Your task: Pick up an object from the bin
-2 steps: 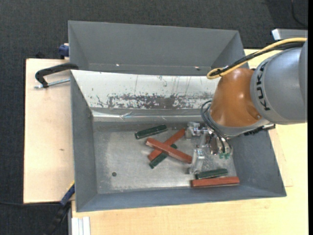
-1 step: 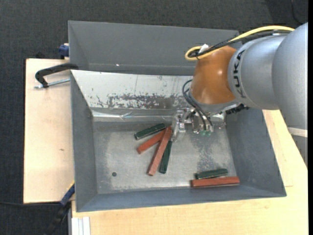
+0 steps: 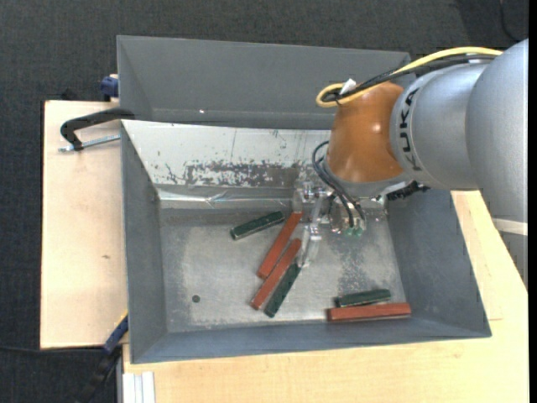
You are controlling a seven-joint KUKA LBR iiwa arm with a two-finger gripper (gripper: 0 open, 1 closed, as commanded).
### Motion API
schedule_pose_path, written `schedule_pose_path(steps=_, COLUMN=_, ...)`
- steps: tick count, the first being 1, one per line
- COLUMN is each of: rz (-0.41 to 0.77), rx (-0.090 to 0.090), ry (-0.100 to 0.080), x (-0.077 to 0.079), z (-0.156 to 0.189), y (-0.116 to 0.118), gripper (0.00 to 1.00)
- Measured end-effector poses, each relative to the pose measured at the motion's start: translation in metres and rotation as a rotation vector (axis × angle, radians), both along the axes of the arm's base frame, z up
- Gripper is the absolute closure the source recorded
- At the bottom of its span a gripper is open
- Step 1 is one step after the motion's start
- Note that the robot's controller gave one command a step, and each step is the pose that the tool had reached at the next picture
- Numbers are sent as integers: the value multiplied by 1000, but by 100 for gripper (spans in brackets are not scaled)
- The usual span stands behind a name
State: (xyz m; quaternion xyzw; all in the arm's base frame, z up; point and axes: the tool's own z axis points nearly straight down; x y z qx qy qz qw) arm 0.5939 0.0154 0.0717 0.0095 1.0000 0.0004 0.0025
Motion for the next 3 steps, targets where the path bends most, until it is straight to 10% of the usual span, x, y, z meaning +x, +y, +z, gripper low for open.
schedule_pose_path(steps=1, rz=0, rx=-1, ry=-6, x=2, z=2, y=-1, gripper=100)
schedule_pose_path(steps=3, rz=-179, rx=-1, ry=-5, x=-6, z=3, y=11, gripper=100)
